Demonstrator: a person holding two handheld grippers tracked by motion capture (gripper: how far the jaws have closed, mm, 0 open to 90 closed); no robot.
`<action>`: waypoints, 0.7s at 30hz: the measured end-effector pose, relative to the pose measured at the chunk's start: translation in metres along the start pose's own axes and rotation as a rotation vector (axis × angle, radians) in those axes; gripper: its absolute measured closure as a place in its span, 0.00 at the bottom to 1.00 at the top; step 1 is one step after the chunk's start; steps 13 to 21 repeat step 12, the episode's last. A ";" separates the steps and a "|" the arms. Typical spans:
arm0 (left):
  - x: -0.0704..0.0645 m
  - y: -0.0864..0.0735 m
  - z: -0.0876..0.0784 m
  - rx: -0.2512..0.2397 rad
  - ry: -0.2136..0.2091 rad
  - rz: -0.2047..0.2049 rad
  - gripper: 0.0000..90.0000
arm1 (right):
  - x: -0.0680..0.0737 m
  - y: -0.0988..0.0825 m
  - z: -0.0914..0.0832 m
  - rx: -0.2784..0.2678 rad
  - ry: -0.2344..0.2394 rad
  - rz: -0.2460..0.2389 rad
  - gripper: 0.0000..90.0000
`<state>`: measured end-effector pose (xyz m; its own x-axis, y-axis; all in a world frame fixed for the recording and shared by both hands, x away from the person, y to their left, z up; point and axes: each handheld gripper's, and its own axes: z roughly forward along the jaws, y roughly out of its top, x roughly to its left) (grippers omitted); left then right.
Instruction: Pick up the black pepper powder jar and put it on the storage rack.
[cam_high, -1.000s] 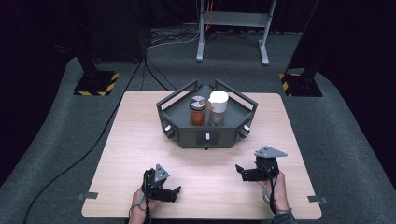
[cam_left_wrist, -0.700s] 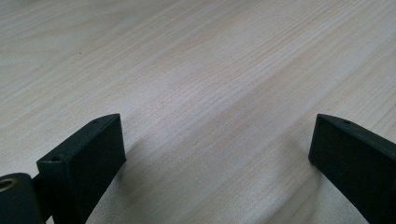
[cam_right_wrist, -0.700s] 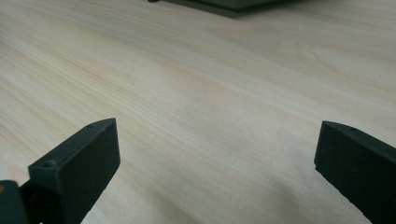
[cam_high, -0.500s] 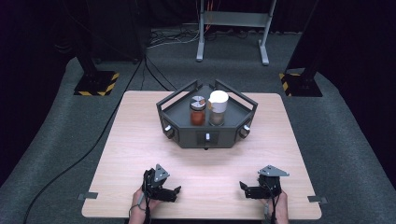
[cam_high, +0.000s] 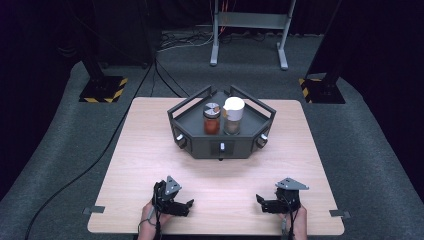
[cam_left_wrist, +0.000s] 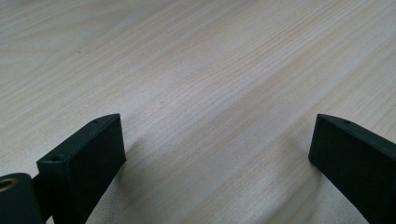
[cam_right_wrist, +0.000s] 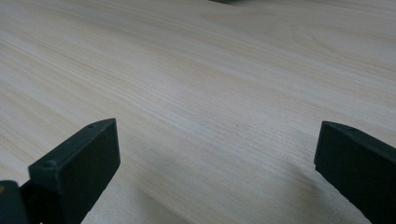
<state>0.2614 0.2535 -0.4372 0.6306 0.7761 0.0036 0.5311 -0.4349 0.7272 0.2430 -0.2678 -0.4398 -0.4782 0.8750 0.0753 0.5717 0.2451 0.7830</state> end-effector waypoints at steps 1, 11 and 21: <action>0.000 0.000 0.000 0.000 0.000 0.000 0.04 | 0.000 0.000 0.000 0.000 0.002 0.002 0.00; 0.000 0.000 0.000 0.000 0.003 -0.002 0.04 | 0.008 0.002 0.002 0.006 -0.031 -0.013 0.00; 0.000 0.000 0.000 0.000 0.003 -0.002 0.04 | 0.008 0.002 0.002 0.005 -0.032 -0.013 0.00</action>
